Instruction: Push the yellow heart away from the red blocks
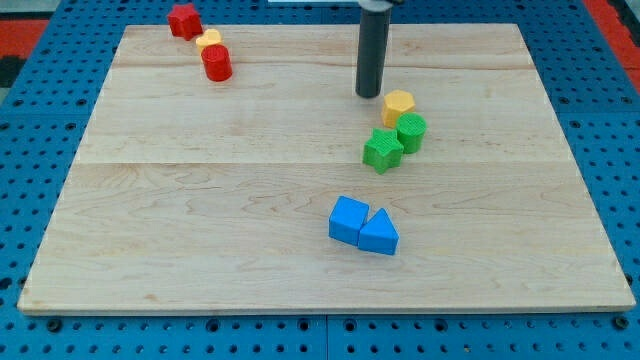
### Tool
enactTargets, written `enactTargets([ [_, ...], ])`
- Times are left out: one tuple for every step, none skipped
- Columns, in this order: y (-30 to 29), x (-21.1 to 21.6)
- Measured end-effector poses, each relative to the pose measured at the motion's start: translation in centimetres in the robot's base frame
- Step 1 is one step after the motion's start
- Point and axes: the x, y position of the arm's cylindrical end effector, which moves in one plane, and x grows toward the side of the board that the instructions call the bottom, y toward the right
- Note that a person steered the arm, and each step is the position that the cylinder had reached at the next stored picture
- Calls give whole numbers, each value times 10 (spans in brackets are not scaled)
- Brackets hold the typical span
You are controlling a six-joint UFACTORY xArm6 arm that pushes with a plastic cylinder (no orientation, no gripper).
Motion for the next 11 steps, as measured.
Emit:
enactTargets([
  [-15,-58],
  [-69,-97],
  [-146,-106],
  [-193,-97],
  [-241,-83],
  [-257,-58],
  [-256,-14],
  [-228,9],
  [-250,22],
  [-270,42],
  [-211,48],
])
